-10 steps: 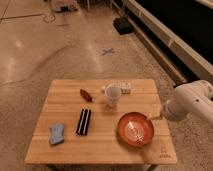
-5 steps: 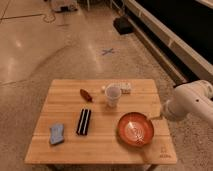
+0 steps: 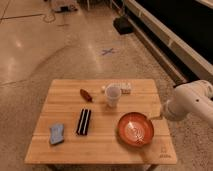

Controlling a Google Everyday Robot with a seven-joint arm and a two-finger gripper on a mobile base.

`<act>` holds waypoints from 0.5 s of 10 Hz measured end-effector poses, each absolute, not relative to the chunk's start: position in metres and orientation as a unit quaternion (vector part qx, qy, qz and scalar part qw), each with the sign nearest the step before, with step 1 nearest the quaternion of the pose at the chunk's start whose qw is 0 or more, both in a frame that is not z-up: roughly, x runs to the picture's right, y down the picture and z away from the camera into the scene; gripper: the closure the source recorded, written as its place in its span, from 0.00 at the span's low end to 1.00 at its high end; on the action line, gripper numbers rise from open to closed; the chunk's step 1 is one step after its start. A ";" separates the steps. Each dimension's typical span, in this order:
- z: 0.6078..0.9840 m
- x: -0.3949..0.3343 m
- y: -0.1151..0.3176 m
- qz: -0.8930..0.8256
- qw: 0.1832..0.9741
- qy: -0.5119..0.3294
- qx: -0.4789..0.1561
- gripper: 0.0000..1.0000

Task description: Place the eraser on the white sponge

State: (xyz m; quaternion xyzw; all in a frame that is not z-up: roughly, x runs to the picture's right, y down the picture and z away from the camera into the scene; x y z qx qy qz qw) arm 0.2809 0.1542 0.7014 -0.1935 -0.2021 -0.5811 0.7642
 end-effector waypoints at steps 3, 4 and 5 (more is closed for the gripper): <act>0.703 0.272 0.151 -0.588 0.759 -0.202 -0.193 0.20; 0.705 0.259 0.148 -0.594 0.754 -0.204 -0.192 0.20; 0.706 0.252 0.145 -0.598 0.751 -0.203 -0.192 0.20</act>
